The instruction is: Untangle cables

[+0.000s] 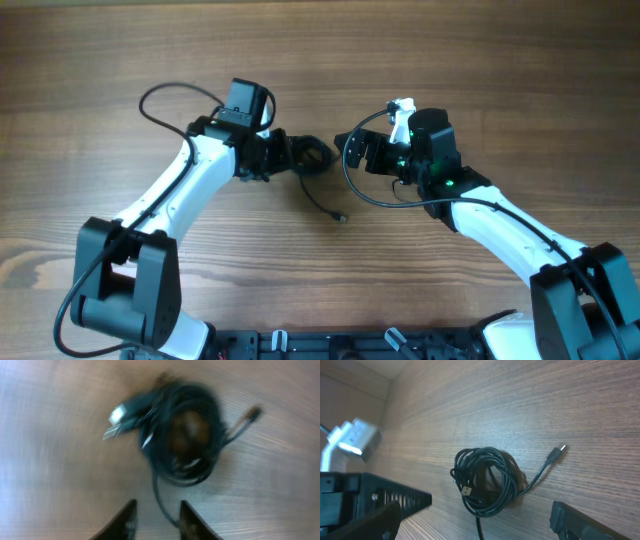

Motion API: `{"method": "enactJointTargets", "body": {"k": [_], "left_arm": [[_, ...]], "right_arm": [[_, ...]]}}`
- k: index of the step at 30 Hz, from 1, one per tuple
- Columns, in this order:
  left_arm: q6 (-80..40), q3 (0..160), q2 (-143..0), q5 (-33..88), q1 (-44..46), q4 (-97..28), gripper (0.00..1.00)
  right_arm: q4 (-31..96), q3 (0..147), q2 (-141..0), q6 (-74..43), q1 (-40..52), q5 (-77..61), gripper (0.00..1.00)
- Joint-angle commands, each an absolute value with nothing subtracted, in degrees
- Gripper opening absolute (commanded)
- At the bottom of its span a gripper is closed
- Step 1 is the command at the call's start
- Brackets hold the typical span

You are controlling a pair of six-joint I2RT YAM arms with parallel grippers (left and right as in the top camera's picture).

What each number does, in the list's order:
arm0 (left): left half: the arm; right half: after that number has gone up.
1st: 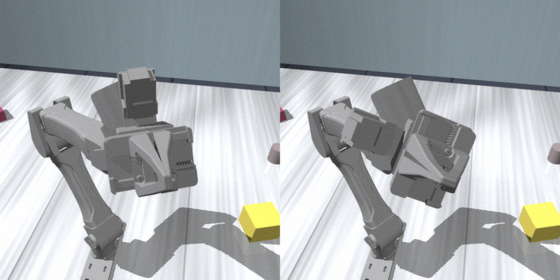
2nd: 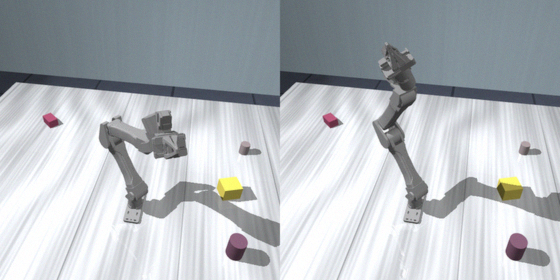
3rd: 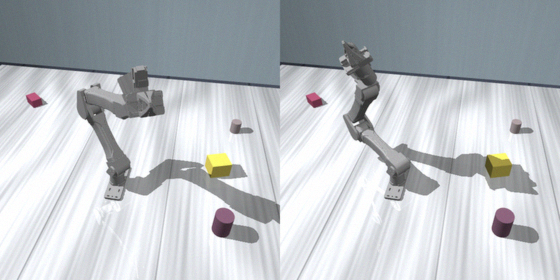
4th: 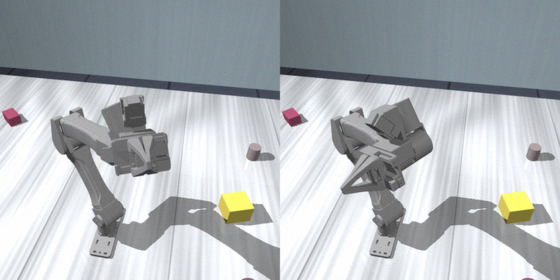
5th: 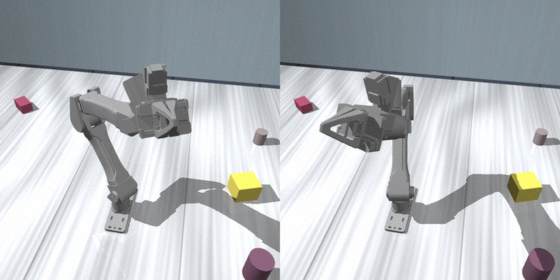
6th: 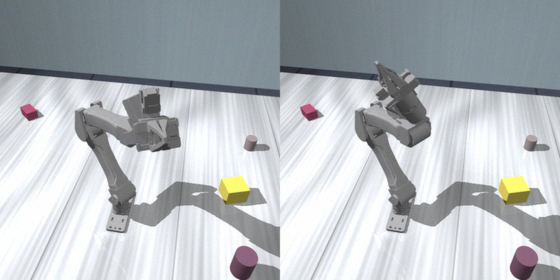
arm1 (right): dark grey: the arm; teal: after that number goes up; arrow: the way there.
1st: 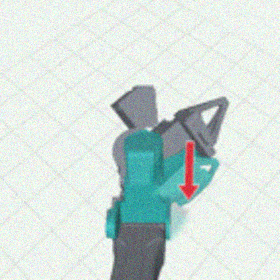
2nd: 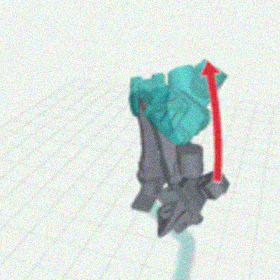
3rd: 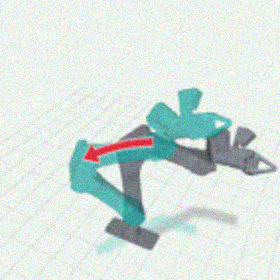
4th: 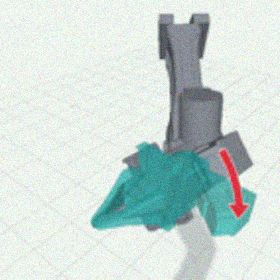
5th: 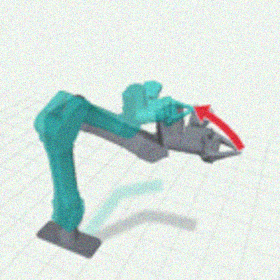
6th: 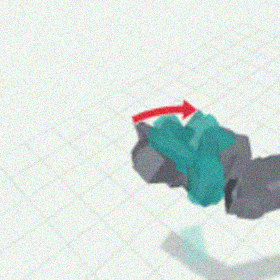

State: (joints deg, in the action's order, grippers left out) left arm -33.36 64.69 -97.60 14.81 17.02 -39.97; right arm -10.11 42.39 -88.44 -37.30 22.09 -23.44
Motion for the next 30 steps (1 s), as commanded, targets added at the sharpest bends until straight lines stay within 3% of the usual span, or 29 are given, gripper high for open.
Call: {"method": "enactJointTargets", "body": {"k": [1,6,10,16,17,18,19,21,23,25,30], "left_arm": [[-50.6,64.7,-99.6,10.9,18.5,-40.7,0.36],[-50.0,64.7,-104.1,8.4,19.8,-33.7,0.42],[-50.0,64.7,-106.2,8.2,19.8,-33.3,0.34],[-50.0,64.7,-110.8,4.6,23.0,-30.6,0.3],[-50.0,64.7,-111.4,3.8,23.5,-30.5,0.28],[-50.0,64.7,-111.5,3.8,23.6,-30.4,0.2],[-49.5,64.7,-111.4,3.7,23.5,-30.4,0.04],[-45.1,65.0,-110.7,3.6,22.0,-31.1,0.04],[-41.6,65.6,-106.5,5.6,19.3,-33.1,0.04],[-40.2,65.7,-100.2,10.6,17.0,-32.8,0.04],[-39.4,65.7,-88.6,23.5,13.0,-31.9,0.04]], "right_arm": [[-10.2,42.5,-89.0,-37.6,22.3,-22.4,0.97],[-9.7,42.5,-89.0,-37.5,22.3,-22.4,0.98],[-9.4,42.5,-89.0,-37.5,22.3,-22.4,0.98],[-9.4,42.5,-89.0,-37.5,22.3,-22.5,0.99],[-9.4,42.5,-89.0,-37.5,22.3,-22.7,1.0],[-9.4,42.5,-89.0,-37.5,22.3,-22.9,1.0],[-9.8,42.5,-89.0,-35.7,22.2,-23.0,1.0],[-9.4,42.9,-88.3,-30.6,21.0,-23.7,0.99],[-9.8,43.1,-86.2,-30.2,17.8,-31.7,0.99],[-10.9,43.1,-85.5,-33.3,15.6,-39.9,0.93],[-12.8,43.1,-85.5,-34.7,18.2,-52.1,0.87]]}}
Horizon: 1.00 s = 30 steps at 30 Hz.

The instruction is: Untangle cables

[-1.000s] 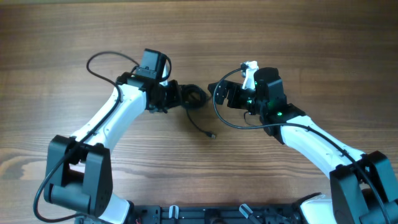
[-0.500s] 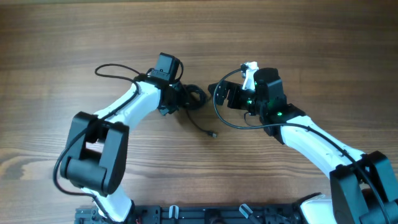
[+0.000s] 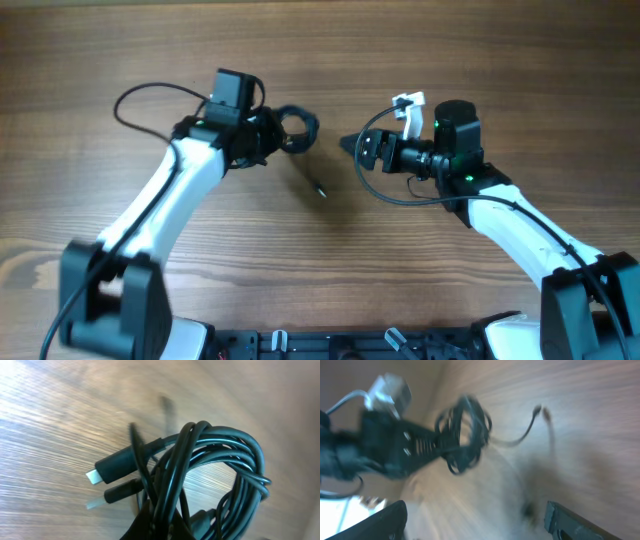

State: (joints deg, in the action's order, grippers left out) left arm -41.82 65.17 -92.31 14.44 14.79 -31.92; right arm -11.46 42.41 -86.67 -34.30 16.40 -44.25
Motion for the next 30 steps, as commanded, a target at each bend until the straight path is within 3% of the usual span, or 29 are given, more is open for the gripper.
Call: {"method": "enactJointTargets", "body": {"k": [1,4,6,8,10,12,14,17,24,27,30], "left_arm": [[-39.4,65.7,-87.8,27.2,12.0,-31.9,0.04],[-37.6,65.7,-87.8,37.7,9.0,-31.9,0.04],[-35.2,65.7,-87.8,42.9,6.6,-31.7,0.04],[-22.9,65.7,-87.8,45.5,5.5,-31.9,0.04],[-2.4,65.7,-87.8,45.8,5.8,-34.1,0.04],[5.6,65.7,-87.7,44.6,5.8,-34.3,0.04],[6.3,65.7,-87.7,41.6,5.8,-33.3,0.04],[7.6,65.7,-87.7,41.4,6.1,-32.8,0.04],[7.5,65.7,-87.7,41.5,6.1,-34.5,0.04],[1.5,65.7,-87.7,40.1,5.5,-34.5,0.04],[-10.3,65.7,-87.7,42.2,-0.3,-34.5,0.04]], "right_arm": [[-13.9,43.1,-85.5,-34.7,18.9,-53.1,0.84],[-19.1,43.1,-85.5,-34.6,21.9,-53.1,0.58],[-19.9,43.1,-85.6,-34.6,24.1,-48.0,0.51],[-20.2,43.1,-85.6,-34.5,25.6,-44.3,0.46],[-24.9,43.1,-85.6,-33.6,24.8,-44.3,0.41],[-28.2,43.1,-85.6,-34.1,22.0,-44.3,0.41],[-28.3,43.1,-85.6,-34.6,19.2,-44.4,0.41],[-28.4,43.2,-85.6,-33.1,18.1,-44.3,0.5],[-27.5,43.3,-85.7,-34.0,21.2,-40.2,0.47],[-22.2,43.3,-85.7,-35.9,20.1,-38.8,0.72],[-17.5,43.3,-85.7,-28.9,19.3,-36.0,0.73]]}}
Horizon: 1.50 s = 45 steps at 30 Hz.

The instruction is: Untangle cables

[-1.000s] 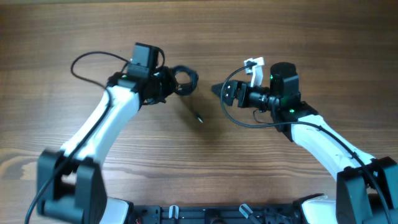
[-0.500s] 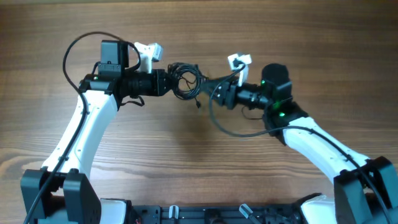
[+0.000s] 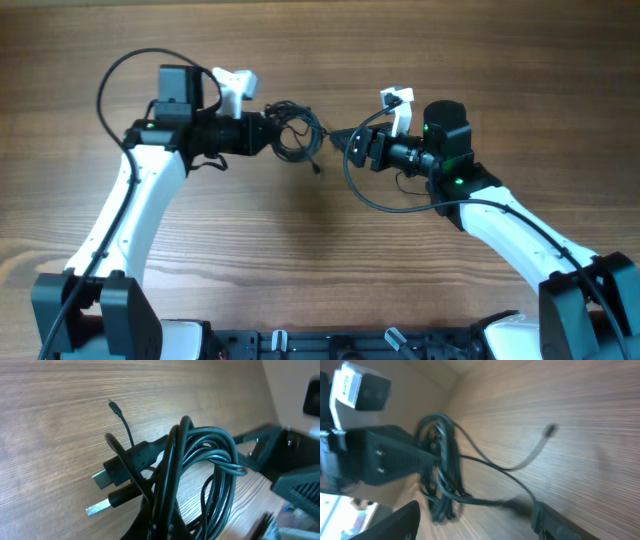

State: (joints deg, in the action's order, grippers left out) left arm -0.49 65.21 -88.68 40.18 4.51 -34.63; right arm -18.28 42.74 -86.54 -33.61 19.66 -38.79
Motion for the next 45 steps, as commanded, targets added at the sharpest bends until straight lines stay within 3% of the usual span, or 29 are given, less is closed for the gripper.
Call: {"method": "enactJointTargets", "body": {"k": [1,4,10,15,34,41,43,45], "left_arm": [[-11.0,65.7,-87.7,44.8,-1.8,-34.5,0.04],[-11.2,65.7,-87.8,53.9,-4.8,-34.5,0.04],[-11.2,65.7,-87.8,57.2,-4.7,-38.9,0.04],[-11.2,65.7,-87.8,57.5,-4.0,-41.7,0.04],[-14.0,65.7,-87.8,57.2,-2.3,-41.7,0.04],[-14.0,65.7,-87.8,58.2,4.9,-39.4,0.04],[-14.0,65.7,-87.7,63.7,5.1,-36.4,0.04],[-14.0,65.7,-87.7,67.2,4.0,-34.6,0.04]], "right_arm": [[-17.3,43.3,-85.7,-28.9,19.4,-36.3,0.72],[-16.1,43.3,-85.8,-28.7,21.9,-36.3,0.69],[-20.2,43.3,-85.9,-29.0,26.8,-23.9,0.62],[-25.4,43.3,-85.9,-31.6,26.8,-24.0,0.61],[-25.7,43.3,-85.9,-31.7,28.4,-28.1,0.62],[-27.5,43.3,-87.6,-39.3,28.6,-25.5,0.58],[-24.8,43.3,-89.6,-41.4,28.6,-22.8,0.43],[-15.9,43.3,-90.0,-43.8,28.4,-10.5,0.39]]}}
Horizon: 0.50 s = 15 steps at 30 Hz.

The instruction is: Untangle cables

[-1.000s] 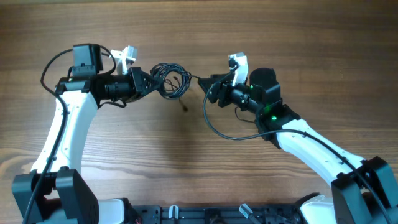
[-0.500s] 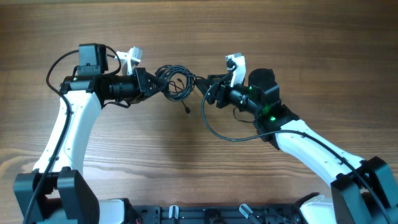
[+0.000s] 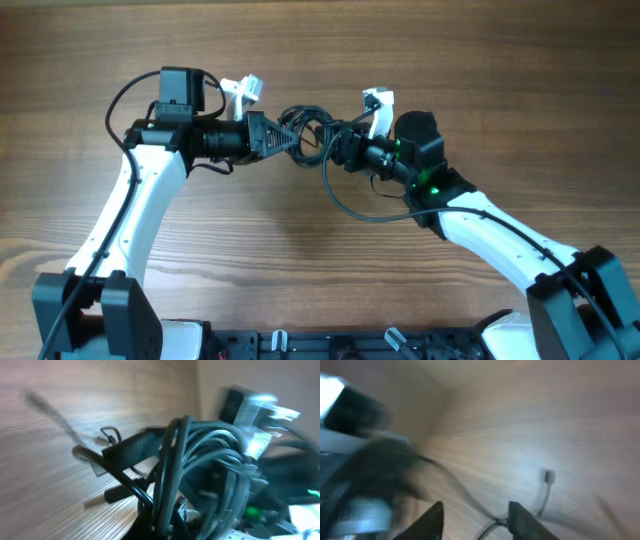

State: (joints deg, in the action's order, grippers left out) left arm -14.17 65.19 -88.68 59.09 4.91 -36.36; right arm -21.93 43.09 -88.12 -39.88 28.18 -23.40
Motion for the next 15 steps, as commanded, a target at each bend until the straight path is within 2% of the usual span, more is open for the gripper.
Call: {"method": "enactJointTargets", "body": {"k": [1,3,5,6,7,8,9,10,12,13,15], "left_arm": [[-14.0,65.7,-87.7,67.3,3.3,-34.7,0.04],[-14.0,65.7,-87.7,67.4,1.5,-35.2,0.04],[-13.0,65.7,-87.7,67.2,0.4,-35.1,0.04],[-11.1,65.7,-87.7,65.6,0.4,-35.2,0.04],[-10.7,65.7,-87.7,62.5,0.4,-35.2,0.04],[-10.7,65.7,-87.7,55.2,0.5,-35.4,0.04],[-10.7,65.7,-87.7,47.7,0.5,-35.8,0.04],[-10.3,65.7,-87.7,43.9,0.5,-35.9,0.04],[-1.8,65.7,-87.7,40.2,0.5,-36.5,0.04],[2.9,65.7,-87.7,40.2,0.6,-37.0,0.04],[9.4,65.7,-87.7,40.9,2.2,-37.5,0.04]], "right_arm": [[-12.6,43.3,-90.0,-44.8,27.9,-5.8,0.38],[-7.5,43.3,-90.0,-45.6,25.6,-0.9,0.38],[-6.9,43.3,-90.0,-44.9,22.6,-3.4,0.41],[-6.8,43.3,-90.0,-44.9,21.1,-5.9,0.48],[-6.8,43.3,-90.0,-44.8,20.0,-9.5,0.63],[-6.8,43.3,-89.8,-40.8,17.7,-19.1,0.8],[-6.8,43.3,-89.6,-37.0,16.3,-25.6,0.86],[-7.0,43.3,-89.3,-32.2,14.7,-33.6,0.89],[-11.3,43.3,-88.9,-25.9,10.2,-53.6,0.9],[-15.8,43.3,-89.0,-26.2,8.8,-58.6,0.9],[-20.8,43.3,-89.0,-27.1,9.2,-58.7,0.9]]}}
